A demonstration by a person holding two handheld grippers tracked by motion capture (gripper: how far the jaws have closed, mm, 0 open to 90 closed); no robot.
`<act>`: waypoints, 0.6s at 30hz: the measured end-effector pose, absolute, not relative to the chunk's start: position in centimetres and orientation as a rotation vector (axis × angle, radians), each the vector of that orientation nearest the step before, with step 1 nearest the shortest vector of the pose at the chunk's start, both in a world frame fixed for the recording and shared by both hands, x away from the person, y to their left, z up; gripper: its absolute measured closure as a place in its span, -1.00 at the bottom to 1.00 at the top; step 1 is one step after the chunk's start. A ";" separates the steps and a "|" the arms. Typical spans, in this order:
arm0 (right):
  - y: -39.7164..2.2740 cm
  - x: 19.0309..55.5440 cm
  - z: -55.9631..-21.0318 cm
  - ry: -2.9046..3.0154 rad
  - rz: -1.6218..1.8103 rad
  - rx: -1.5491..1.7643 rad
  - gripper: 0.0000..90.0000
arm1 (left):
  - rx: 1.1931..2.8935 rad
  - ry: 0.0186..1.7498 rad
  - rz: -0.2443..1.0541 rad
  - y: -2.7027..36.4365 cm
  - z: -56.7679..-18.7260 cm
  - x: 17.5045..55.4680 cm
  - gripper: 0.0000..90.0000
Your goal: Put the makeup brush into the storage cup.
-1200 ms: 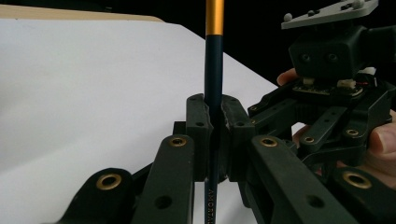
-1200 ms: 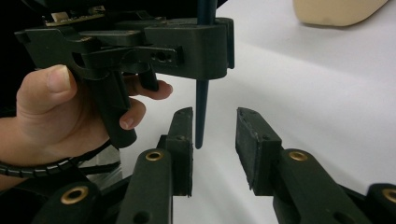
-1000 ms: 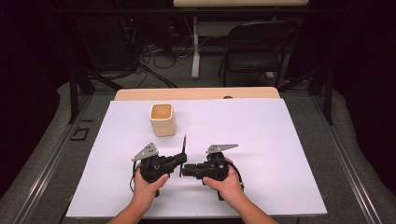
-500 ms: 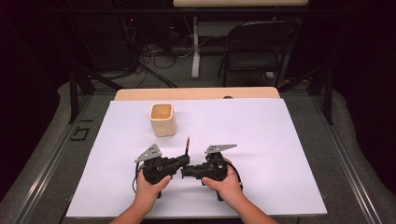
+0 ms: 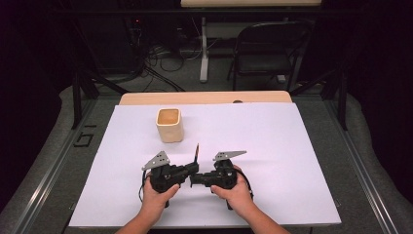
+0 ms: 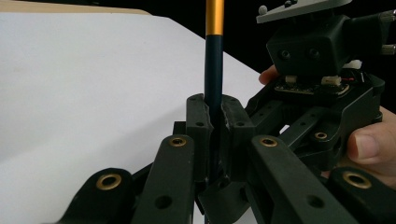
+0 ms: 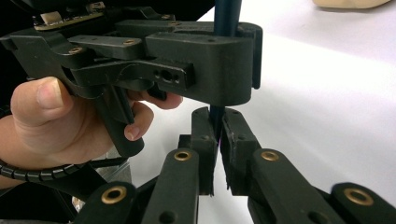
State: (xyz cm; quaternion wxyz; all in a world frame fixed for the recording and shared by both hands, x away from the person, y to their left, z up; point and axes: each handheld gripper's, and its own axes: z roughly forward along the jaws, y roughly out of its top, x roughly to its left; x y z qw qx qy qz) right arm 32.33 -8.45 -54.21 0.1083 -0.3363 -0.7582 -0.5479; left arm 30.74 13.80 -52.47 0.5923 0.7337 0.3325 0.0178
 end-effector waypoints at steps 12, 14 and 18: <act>-8.3 32.3 -54.1 -2.239 -1.603 -0.989 0.89 | 1.721 0.767 0.038 13.7 -52.3 30.7 0.82; -8.3 32.3 -54.1 -2.267 -1.584 -0.983 0.89 | 1.717 0.762 0.035 13.7 -52.3 30.7 0.73; -8.1 32.2 -54.2 -2.277 -1.577 -0.987 0.89 | 1.716 0.756 0.045 13.7 -52.0 30.6 0.57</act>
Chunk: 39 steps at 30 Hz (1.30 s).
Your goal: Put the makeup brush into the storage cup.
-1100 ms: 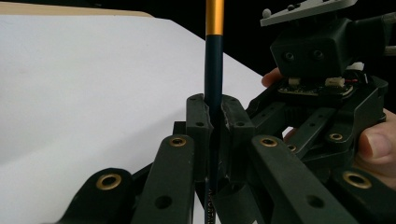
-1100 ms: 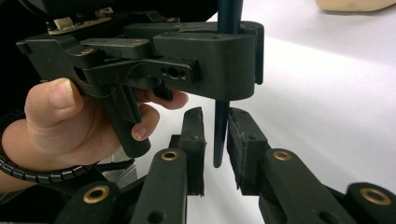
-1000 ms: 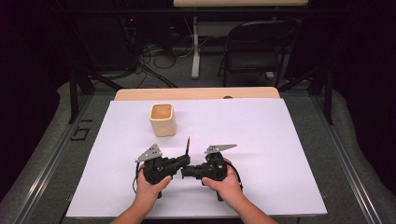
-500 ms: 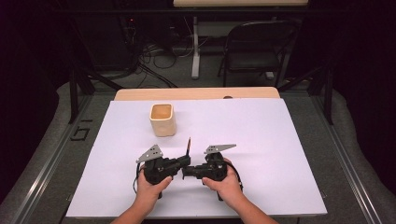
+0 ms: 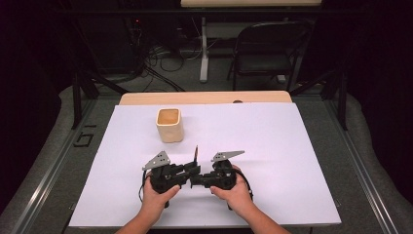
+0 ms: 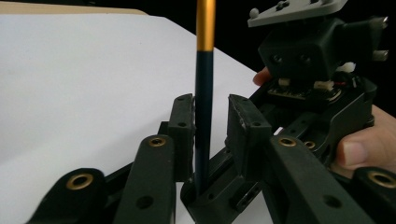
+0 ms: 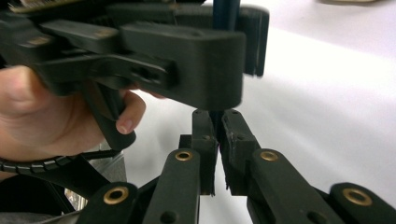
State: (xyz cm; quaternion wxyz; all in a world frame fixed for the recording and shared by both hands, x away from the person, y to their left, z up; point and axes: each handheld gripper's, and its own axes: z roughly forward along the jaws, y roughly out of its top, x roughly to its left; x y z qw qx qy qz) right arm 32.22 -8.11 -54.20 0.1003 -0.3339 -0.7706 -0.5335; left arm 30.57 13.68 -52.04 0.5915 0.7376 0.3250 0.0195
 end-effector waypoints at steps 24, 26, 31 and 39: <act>-8.8 31.7 -52.5 -2.718 -1.462 -0.987 0.89 | 1.743 0.765 0.095 14.6 -50.9 30.5 0.15; -8.9 31.7 -52.3 -2.759 -1.450 -0.980 0.90 | 1.740 0.768 0.099 14.7 -50.9 30.5 0.14; -8.8 31.5 -52.2 -2.855 -1.418 -0.960 0.89 | 1.746 0.772 0.101 14.8 -50.7 30.5 0.15; -8.0 30.9 -52.2 -2.962 -1.365 -0.910 0.90 | 1.740 0.768 0.110 14.9 -50.4 30.3 0.24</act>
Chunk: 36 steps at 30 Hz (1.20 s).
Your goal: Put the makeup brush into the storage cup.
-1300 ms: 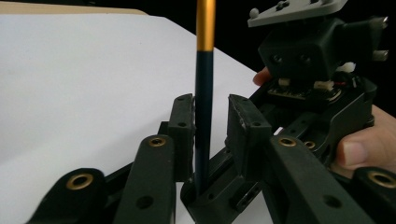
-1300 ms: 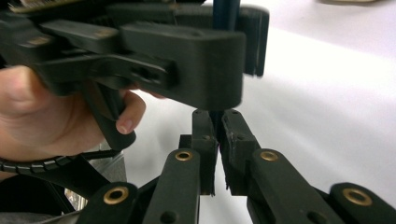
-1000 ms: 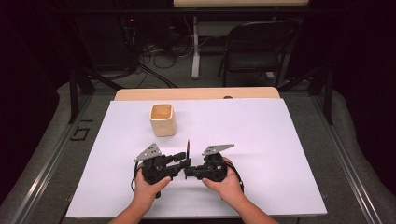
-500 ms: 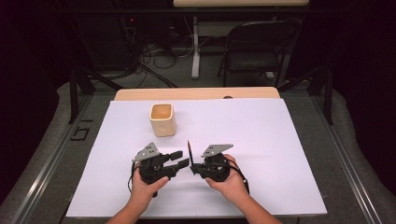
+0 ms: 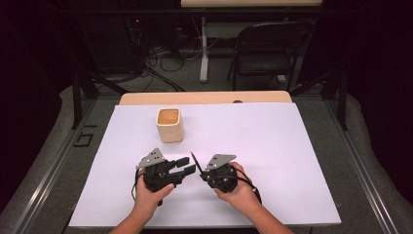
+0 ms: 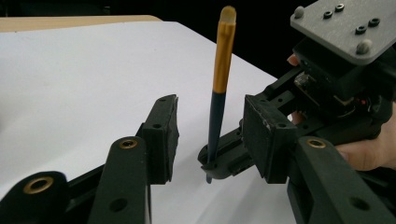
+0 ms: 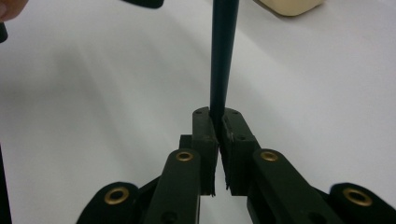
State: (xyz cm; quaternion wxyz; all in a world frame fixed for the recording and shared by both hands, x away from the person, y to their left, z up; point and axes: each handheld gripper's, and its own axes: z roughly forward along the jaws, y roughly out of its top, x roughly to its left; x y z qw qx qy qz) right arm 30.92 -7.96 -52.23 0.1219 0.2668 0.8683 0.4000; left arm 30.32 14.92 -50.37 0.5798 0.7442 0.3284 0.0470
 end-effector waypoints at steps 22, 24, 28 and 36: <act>-6.8 30.2 -52.4 2.560 1.117 0.712 0.90 | 1.734 0.782 0.121 15.2 -49.9 30.1 0.59; -6.8 30.2 -52.4 2.561 1.113 0.714 0.90 | 1.732 0.787 0.125 15.1 -49.8 30.0 0.61; -6.7 30.2 -52.5 2.566 1.106 0.707 0.89 | 1.726 0.794 0.131 15.1 -49.8 30.0 0.65; -6.6 30.2 -52.6 2.570 1.104 0.704 0.90 | 1.725 0.801 0.115 15.2 -49.7 30.0 0.74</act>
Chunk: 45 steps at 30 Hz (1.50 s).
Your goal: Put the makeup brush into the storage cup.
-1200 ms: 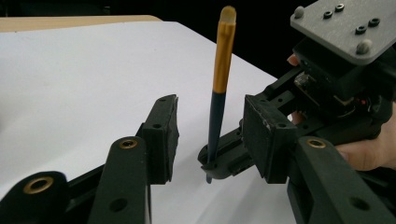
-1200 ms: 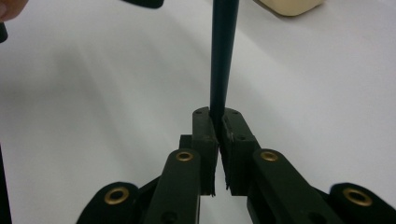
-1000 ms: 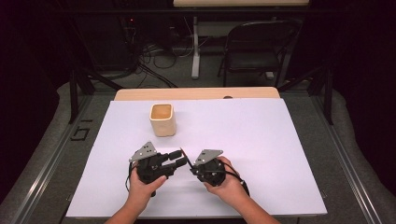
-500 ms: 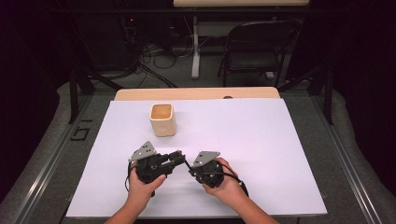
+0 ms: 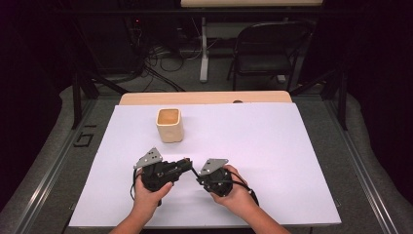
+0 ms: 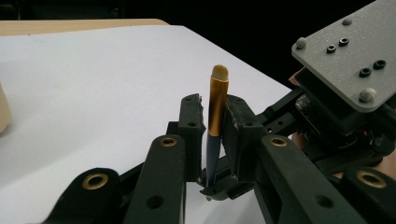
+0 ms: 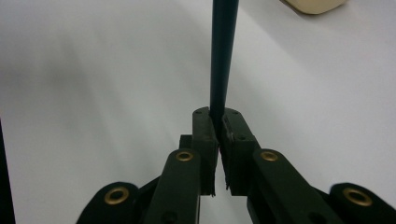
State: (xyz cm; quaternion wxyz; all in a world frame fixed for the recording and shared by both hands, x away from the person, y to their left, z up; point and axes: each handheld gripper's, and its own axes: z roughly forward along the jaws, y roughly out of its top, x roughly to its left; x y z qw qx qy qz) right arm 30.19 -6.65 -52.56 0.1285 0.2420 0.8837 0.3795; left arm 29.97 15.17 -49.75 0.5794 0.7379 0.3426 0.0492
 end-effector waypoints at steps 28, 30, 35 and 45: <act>-6.7 30.2 -52.5 2.563 1.121 0.699 0.89 | 1.708 0.822 0.098 15.3 -49.5 29.8 0.86; -6.7 30.2 -52.5 2.562 1.162 0.716 0.85 | 1.705 0.819 0.109 15.4 -49.3 29.8 0.86; -7.1 30.3 -52.3 2.547 1.207 0.740 0.63 | 1.692 0.815 0.116 15.7 -49.0 29.8 0.86; -7.9 30.5 -52.3 2.488 1.222 0.777 0.24 | 1.688 0.824 0.169 16.4 -48.3 29.8 0.86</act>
